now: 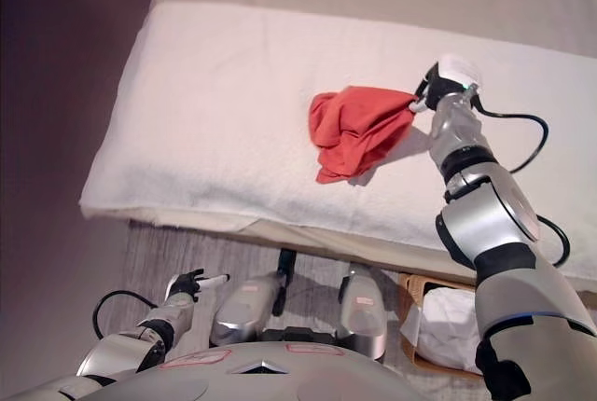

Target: Put the clothes on the bed into the basket.

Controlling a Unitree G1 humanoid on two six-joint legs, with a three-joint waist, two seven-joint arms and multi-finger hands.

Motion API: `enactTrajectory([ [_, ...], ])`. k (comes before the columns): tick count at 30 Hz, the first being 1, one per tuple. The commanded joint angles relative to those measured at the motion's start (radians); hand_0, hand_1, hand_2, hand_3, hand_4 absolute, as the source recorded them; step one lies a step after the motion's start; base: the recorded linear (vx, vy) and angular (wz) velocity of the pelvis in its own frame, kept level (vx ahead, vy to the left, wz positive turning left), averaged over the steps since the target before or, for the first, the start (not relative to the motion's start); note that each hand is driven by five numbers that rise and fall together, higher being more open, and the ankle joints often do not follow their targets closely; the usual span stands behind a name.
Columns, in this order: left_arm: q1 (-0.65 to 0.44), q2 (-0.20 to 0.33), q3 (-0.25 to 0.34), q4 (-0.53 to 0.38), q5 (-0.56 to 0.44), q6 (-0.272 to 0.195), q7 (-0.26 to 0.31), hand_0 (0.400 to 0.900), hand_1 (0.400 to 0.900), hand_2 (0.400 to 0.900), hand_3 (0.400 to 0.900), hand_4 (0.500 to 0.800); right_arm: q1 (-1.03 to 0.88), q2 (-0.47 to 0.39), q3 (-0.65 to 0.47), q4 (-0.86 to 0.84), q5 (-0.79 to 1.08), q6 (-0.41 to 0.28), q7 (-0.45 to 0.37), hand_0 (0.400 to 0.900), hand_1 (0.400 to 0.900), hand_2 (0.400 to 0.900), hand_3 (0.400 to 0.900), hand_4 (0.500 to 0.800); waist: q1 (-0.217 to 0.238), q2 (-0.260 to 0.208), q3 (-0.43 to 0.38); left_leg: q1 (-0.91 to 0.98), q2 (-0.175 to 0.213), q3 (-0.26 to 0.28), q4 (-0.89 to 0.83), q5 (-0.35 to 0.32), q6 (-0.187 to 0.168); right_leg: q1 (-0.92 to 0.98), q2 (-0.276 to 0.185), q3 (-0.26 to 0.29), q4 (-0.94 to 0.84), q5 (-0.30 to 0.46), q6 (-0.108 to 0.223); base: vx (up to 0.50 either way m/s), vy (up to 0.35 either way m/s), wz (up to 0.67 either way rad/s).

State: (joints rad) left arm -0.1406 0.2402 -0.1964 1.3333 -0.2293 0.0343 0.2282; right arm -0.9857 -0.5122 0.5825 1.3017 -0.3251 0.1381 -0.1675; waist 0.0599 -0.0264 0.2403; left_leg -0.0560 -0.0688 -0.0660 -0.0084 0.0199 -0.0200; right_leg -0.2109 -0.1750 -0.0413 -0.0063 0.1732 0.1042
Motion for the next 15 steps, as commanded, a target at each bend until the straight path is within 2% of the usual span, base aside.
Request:
enactTrajectory([
  [1,0.024,0.048,0.028,0.074,0.052,0.011,0.03,0.9,0.9,0.9,0.9,0.8,-0.05,-0.149,0.034,-0.058,0.015,-0.016,-0.05,0.4,0.4,0.4,0.4,0.5,-0.018,0.01,-0.03,0.015,0.021,-0.008,-0.07,-0.004,-0.002,-0.017,0.002,-0.015,0.091,-0.056,0.056,0.04,0.023,-0.4],
  [3,0.07,0.033,0.022,0.071,0.094,0.003,0.01,0.9,0.9,0.9,0.9,0.8,0.005,-0.178,0.001,-0.079,0.027,-0.024,-0.051,0.4,0.4,0.4,0.4,0.5,-0.03,0.015,-0.039,0.025,0.021,0.003,-0.07,-0.007,0.001,-0.014,0.006,0.0,0.09,-0.053,0.059,0.01,0.031,-0.3],
  [7,0.066,0.01,0.011,0.083,0.101,0.011,0.011,0.9,0.9,0.9,0.9,0.8,0.06,-0.219,-0.036,-0.107,0.045,-0.028,-0.058,0.4,0.4,0.4,0.4,0.5,-0.056,0.019,-0.048,0.046,0.019,0.032,-0.075,-0.013,0.004,-0.006,0.009,0.021,0.088,-0.048,0.064,0.01,0.035,-0.29],
  [13,0.066,0.012,0.019,0.082,0.129,0.019,0.005,0.9,0.9,0.9,0.9,0.8,0.199,-0.26,-0.121,-0.219,0.073,-0.036,-0.056,0.4,0.4,0.4,0.4,0.5,-0.096,0.013,-0.061,0.09,0.017,0.091,-0.075,-0.037,0.016,0.007,0.026,0.073,0.088,-0.043,0.075,0.03,0.03,-0.4],
  [15,0.051,0.026,0.048,0.078,0.121,0.025,0.004,0.9,0.9,0.9,0.9,0.8,0.285,-0.281,-0.19,-0.303,0.088,-0.04,-0.065,0.4,0.4,0.4,0.4,0.5,-0.111,0.006,-0.07,0.104,0.017,0.107,-0.076,-0.044,0.019,0.013,0.028,0.087,0.089,-0.044,0.08,0.04,0.02,-0.3],
])
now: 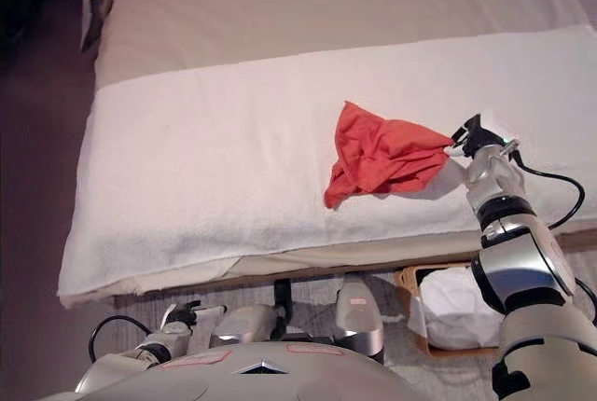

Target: Put the clothes on the bed into the basket.

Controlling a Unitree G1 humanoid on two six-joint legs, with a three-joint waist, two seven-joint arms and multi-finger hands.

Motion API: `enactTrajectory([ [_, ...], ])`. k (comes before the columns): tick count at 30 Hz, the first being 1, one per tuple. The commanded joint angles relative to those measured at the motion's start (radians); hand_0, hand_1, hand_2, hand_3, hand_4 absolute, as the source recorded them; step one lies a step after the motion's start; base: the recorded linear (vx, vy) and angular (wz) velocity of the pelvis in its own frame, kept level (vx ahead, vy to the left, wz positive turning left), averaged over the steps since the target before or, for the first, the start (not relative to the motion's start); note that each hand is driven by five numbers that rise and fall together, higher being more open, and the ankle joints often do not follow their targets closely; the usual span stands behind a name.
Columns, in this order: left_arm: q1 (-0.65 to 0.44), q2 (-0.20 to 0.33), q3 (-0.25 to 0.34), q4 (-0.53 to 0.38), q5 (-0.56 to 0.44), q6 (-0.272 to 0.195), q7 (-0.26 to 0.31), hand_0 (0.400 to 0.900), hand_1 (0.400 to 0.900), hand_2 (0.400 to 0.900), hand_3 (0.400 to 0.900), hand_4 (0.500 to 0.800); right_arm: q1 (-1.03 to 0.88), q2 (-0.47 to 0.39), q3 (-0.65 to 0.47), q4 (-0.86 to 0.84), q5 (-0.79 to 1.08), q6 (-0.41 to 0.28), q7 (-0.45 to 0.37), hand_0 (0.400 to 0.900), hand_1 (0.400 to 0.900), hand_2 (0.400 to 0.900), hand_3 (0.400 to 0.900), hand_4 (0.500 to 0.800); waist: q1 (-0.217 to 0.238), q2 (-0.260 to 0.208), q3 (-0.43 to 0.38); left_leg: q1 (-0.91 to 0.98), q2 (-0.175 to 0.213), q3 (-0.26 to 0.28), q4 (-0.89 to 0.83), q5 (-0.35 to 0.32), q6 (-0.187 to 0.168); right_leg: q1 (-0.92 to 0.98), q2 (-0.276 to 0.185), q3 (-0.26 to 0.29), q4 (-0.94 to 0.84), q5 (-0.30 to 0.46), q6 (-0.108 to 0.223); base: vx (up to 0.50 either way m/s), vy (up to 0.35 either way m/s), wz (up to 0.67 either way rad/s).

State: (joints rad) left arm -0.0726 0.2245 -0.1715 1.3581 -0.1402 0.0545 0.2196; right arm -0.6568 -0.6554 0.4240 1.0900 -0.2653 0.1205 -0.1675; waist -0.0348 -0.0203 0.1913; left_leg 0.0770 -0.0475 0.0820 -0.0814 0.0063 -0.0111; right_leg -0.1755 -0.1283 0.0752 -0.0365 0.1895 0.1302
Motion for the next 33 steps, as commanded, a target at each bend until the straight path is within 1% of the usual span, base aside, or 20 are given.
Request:
enactTrajectory([
  [1,-0.004,0.043,0.028,0.061,0.055,0.015,0.014,0.9,0.9,0.9,0.9,0.8,-0.006,-0.154,-0.059,-0.125,0.025,-0.023,-0.066,0.4,0.4,0.4,0.4,0.5,-0.02,-0.002,-0.024,-0.025,-0.005,-0.038,-0.004,-0.033,0.012,-0.022,-0.017,-0.026,0.12,-0.061,0.054,0.04,0.011,-0.21],
  [4,0.009,0.046,0.041,0.056,0.093,0.014,0.01,0.9,0.9,0.9,0.9,0.8,0.145,-0.21,-0.2,-0.272,0.03,-0.028,-0.079,0.4,0.4,0.4,0.4,0.5,-0.039,-0.002,-0.037,-0.01,-0.006,-0.03,-0.004,-0.042,0.016,-0.012,-0.016,-0.017,0.118,-0.065,0.055,0.05,0.019,-0.11],
  [8,0.002,0.043,0.056,0.039,0.12,0.016,0.004,0.9,0.9,0.9,0.9,0.8,0.344,-0.245,-0.372,-0.421,0.033,-0.04,-0.097,0.4,0.4,0.4,0.4,0.5,-0.071,-0.002,-0.046,0.007,-0.007,-0.021,-0.005,-0.051,0.02,0.0,-0.014,-0.008,0.12,-0.071,0.059,0.05,0.029,-0.08],
  [13,-0.001,0.051,0.076,0.034,0.139,0.02,-0.014,0.9,0.9,0.9,0.9,0.8,0.514,-0.239,-0.48,-0.523,0.03,-0.05,-0.059,0.4,0.4,0.4,0.4,0.5,-0.092,-0.014,-0.055,0.024,-0.005,0.006,-0.005,-0.061,0.022,0.005,-0.007,0.012,0.117,-0.065,0.061,0.04,0.016,-0.2],
  [15,0.001,0.057,0.083,0.027,0.144,0.021,-0.022,0.9,0.9,0.9,0.9,0.8,0.563,-0.234,-0.501,-0.529,0.025,-0.047,-0.037,0.4,0.4,0.4,0.4,0.5,-0.099,-0.019,-0.056,0.027,-0.004,0.014,-0.006,-0.064,0.022,0.006,-0.003,0.019,0.114,-0.064,0.061,0.03,0.015,-0.2],
  [17,0.005,0.07,0.091,0.014,0.15,0.021,-0.036,0.9,0.9,0.9,0.9,0.8,0.644,-0.229,-0.536,-0.539,0.014,-0.041,-0.003,0.4,0.4,0.4,0.4,0.5,-0.115,-0.025,-0.054,0.034,-0.003,0.029,-0.006,-0.068,0.022,0.005,0.001,0.03,0.115,-0.062,0.063,0.04,0.024,-0.22],
  [18,0.005,0.07,0.089,0.014,0.15,0.021,-0.036,0.9,0.9,0.9,0.9,0.8,0.649,-0.228,-0.541,-0.542,0.013,-0.04,-0.002,0.4,0.4,0.4,0.4,0.5,-0.113,-0.025,-0.055,0.034,-0.003,0.029,-0.006,-0.068,0.021,0.005,0.001,0.031,0.115,-0.062,0.063,0.03,0.024,-0.16],
  [22,0.009,0.082,0.085,-0.003,0.152,0.02,-0.042,0.9,0.9,0.9,0.9,0.8,0.7,-0.229,-0.56,-0.521,0.005,-0.037,0.017,0.4,0.4,0.4,0.4,0.5,-0.126,-0.028,-0.047,0.04,-0.002,0.048,-0.005,-0.073,0.021,0.001,0.006,0.046,0.113,-0.057,0.066,0.02,0.012,-0.17],
  [25,0.008,0.088,0.075,-0.008,0.155,0.018,-0.045,0.9,0.9,0.9,0.9,0.8,0.693,-0.226,-0.545,-0.508,0.008,-0.04,0.025,0.4,0.4,0.4,0.4,0.5,-0.129,-0.027,-0.041,0.042,-0.002,0.061,-0.004,-0.074,0.02,-0.001,0.009,0.056,0.111,-0.054,0.066,0.02,0.002,-0.14],
  [27,0.005,0.09,0.063,-0.013,0.158,0.015,-0.045,0.9,0.9,0.9,0.9,0.8,0.653,-0.224,-0.5,-0.482,0.014,-0.048,0.033,0.4,0.4,0.4,0.4,0.5,-0.124,-0.027,-0.037,0.045,-0.003,0.066,-0.003,-0.076,0.02,0.0,0.011,0.062,0.108,-0.052,0.067,0.0,-0.027,-0.11],
  [28,0.003,0.093,0.05,-0.013,0.159,0.014,-0.05,0.9,0.9,0.9,0.9,0.8,0.609,-0.223,-0.449,-0.437,0.017,-0.045,0.048,0.4,0.4,0.4,0.4,0.5,-0.113,-0.025,-0.037,0.047,-0.003,0.067,-0.002,-0.078,0.02,0.001,0.012,0.063,0.103,-0.051,0.066,0.0,-0.031,-0.07],
  [29,0.004,0.093,0.053,-0.013,0.159,0.014,-0.05,0.9,0.9,0.9,0.9,0.8,0.6,-0.223,-0.441,-0.431,0.018,-0.047,0.046,0.4,0.4,0.4,0.4,0.5,-0.115,-0.026,-0.036,0.047,-0.003,0.068,-0.002,-0.078,0.02,0.002,0.013,0.064,0.103,-0.051,0.066,0.0,-0.031,-0.03],
  [32,-0.008,0.096,0.033,-0.016,0.149,0.013,-0.047,0.9,0.9,0.9,0.9,0.8,0.493,-0.211,-0.354,-0.354,0.029,-0.043,0.038,0.4,0.4,0.4,0.4,0.5,-0.098,-0.022,-0.032,0.045,-0.002,0.064,0.001,-0.074,0.016,0.007,0.011,0.06,0.095,-0.049,0.065,-0.01,-0.026,0.05],
  [33,-0.013,0.099,0.028,-0.02,0.149,0.011,-0.045,0.9,0.9,0.9,0.9,0.8,0.473,-0.207,-0.343,-0.349,0.025,-0.037,0.036,0.4,0.4,0.4,0.4,0.5,-0.092,-0.021,-0.029,0.041,-0.001,0.058,0.003,-0.073,0.015,0.011,0.009,0.054,0.092,-0.052,0.064,-0.04,-0.052,0.24],
])
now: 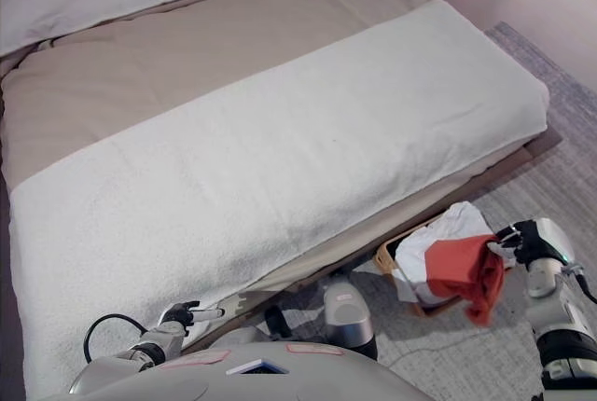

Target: Put the clothes on the bed into the basket.

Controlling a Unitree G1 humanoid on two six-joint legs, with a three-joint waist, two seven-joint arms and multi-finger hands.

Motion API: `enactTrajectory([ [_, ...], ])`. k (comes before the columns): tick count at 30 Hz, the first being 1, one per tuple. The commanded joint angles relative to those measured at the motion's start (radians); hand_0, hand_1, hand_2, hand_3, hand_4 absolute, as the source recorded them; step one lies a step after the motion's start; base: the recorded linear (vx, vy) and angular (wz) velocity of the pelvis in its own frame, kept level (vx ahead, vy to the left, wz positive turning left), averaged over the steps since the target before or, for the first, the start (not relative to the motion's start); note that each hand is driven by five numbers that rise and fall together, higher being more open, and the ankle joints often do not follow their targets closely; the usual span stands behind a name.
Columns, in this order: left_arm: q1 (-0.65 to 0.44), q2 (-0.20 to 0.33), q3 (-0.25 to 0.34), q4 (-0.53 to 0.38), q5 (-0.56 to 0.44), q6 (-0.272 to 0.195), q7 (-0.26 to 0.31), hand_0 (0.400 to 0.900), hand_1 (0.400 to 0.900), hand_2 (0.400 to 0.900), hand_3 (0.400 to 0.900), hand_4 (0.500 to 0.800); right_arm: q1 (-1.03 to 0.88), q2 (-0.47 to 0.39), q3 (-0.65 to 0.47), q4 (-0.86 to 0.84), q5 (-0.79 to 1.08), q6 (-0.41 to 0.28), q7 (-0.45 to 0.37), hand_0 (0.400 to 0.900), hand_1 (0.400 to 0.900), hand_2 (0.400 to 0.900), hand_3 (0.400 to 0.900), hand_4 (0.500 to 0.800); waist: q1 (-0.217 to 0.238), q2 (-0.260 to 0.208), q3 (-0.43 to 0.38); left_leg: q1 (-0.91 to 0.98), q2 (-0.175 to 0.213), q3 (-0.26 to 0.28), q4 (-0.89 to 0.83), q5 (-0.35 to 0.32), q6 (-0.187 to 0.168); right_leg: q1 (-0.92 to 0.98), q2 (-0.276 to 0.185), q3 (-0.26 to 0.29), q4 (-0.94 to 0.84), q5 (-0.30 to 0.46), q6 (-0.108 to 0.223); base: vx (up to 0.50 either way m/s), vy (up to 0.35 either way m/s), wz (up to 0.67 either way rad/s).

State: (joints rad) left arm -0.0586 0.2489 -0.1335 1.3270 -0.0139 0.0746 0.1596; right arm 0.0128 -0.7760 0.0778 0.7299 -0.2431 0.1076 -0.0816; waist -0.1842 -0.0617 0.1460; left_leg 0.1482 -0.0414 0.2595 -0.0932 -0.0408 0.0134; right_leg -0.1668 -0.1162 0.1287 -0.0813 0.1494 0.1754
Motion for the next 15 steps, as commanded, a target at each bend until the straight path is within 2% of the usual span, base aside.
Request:
enactTrajectory([
  [1,-0.035,0.07,-0.023,0.007,0.016,-0.01,0.023,0.9,0.9,0.9,0.9,0.8,-0.255,-0.073,0.04,0.07,-0.028,-0.012,-0.093,0.524,0.524,0.524,0.524,0.574,0.071,0.024,0.017,-0.035,-0.007,-0.13,0.015,-0.022,-0.012,0.007,-0.008,-0.008,0.133,-0.009,0.017,-0.02,-0.039,0.22],
  [2,-0.035,0.07,-0.02,0.007,0.016,-0.01,0.023,0.9,0.9,0.9,0.9,0.8,-0.261,-0.073,0.045,0.074,-0.028,-0.014,-0.095,0.9,0.9,0.9,0.9,0.8,0.068,0.024,0.017,-0.035,-0.007,-0.131,0.015,-0.022,-0.012,0.008,-0.008,-0.009,0.133,-0.009,0.017,-0.02,-0.035,0.25],
  [7,-0.04,0.067,-0.045,0.021,0.005,-0.008,0.026,0.9,0.9,0.9,0.9,0.8,-0.406,-0.034,0.15,0.261,0.018,-0.003,-0.072,0.9,0.9,0.9,0.9,0.8,0.099,0.034,0.013,-0.044,-0.009,-0.16,0.014,-0.014,-0.015,0.021,-0.021,-0.036,0.122,-0.01,0.009,-0.02,-0.031,0.23],
  [15,-0.025,0.058,-0.039,0.048,0.002,-0.005,0.036,0.9,0.9,0.9,0.9,0.8,-0.467,-0.032,0.19,0.291,-0.015,0.002,-0.085,0.9,0.9,0.9,0.9,0.8,0.118,0.037,0.016,-0.056,-0.015,-0.185,0.012,-0.004,-0.015,0.028,-0.032,-0.06,0.12,-0.007,0.004,-0.01,-0.014,0.12],
])
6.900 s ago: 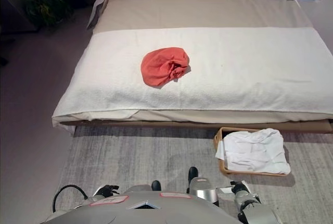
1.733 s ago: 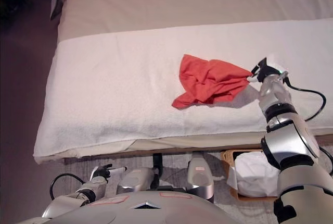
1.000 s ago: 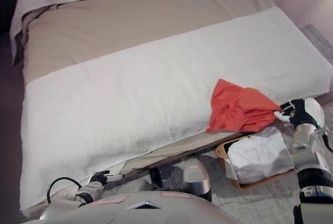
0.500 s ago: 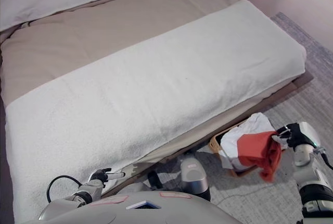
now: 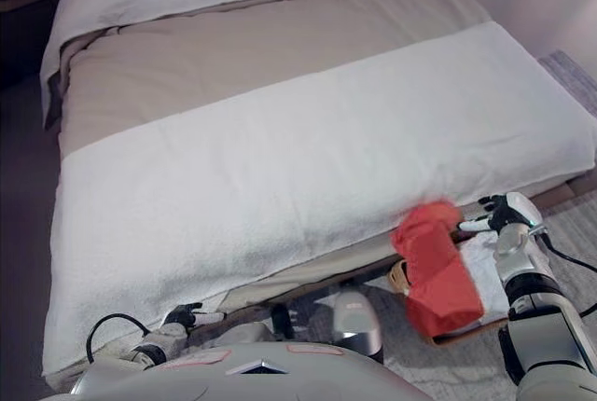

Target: Put the clothes on the bed into the basket.

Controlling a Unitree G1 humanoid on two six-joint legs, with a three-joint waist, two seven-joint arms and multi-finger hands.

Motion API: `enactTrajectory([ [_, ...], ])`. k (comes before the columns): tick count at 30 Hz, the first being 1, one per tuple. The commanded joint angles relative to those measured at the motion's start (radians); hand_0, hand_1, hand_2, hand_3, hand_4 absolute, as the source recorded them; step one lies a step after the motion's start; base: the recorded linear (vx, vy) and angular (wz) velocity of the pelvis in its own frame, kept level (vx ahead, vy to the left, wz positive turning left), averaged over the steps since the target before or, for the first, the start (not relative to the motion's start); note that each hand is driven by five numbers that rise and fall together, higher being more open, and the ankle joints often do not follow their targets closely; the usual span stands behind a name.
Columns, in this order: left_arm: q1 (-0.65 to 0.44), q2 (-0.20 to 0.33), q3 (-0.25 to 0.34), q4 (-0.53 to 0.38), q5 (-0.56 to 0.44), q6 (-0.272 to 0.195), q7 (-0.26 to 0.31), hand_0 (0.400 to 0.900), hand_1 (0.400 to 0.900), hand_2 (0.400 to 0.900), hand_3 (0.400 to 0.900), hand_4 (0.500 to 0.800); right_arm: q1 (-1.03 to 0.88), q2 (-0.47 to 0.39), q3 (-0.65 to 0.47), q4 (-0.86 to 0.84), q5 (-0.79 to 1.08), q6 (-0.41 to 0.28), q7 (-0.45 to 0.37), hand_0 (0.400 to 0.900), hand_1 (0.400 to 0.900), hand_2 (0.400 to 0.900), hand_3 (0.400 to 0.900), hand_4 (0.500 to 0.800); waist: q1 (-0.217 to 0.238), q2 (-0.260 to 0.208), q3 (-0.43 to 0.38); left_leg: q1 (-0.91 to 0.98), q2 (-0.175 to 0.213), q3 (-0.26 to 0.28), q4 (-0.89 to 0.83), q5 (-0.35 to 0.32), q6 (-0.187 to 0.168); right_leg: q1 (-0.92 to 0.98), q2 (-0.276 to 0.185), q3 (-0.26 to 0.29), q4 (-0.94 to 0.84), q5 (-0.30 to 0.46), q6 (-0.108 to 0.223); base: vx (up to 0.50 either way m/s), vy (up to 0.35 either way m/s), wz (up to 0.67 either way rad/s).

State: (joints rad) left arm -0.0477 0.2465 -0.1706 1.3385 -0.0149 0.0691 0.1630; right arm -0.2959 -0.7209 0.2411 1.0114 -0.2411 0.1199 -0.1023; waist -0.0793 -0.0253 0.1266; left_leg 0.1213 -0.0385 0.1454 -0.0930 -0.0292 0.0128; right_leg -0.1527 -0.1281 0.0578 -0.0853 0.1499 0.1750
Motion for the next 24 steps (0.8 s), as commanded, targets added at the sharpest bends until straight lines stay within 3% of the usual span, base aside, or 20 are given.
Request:
enactTrajectory([
  [1,-0.035,0.059,-0.004,0.038,0.002,-0.001,0.031,0.9,0.9,0.9,0.9,0.8,-0.163,-0.086,0.035,0.022,-0.022,-0.011,-0.06,0.9,0.9,0.9,0.9,0.8,0.015,0.0,0.036,-0.03,-0.018,-0.073,0.012,-0.015,-0.014,0.014,-0.02,0.009,0.124,-0.008,0.005,-0.01,-0.013,0.08],
  [15,-0.048,0.06,-0.004,0.047,-0.002,-0.001,0.032,0.9,0.9,0.9,0.9,0.8,-0.149,-0.027,0.056,0.17,-0.017,-0.005,-0.03,0.9,0.9,0.9,0.9,0.8,0.021,-0.014,0.032,-0.039,-0.016,-0.081,0.014,-0.01,-0.016,0.019,-0.023,-0.002,0.11,-0.001,0.001,0.0,-0.001,0.0],
  [24,-0.035,0.076,0.044,0.041,-0.009,-0.003,0.025,0.9,0.9,0.9,0.9,0.8,0.057,0.171,-0.125,0.344,0.205,-0.013,-0.055,0.9,0.9,0.9,0.9,0.8,0.026,-0.007,0.001,-0.04,-0.007,-0.1,0.012,-0.009,-0.017,0.044,-0.018,-0.024,0.086,-0.01,-0.006,0.02,-0.016,0.07],
])
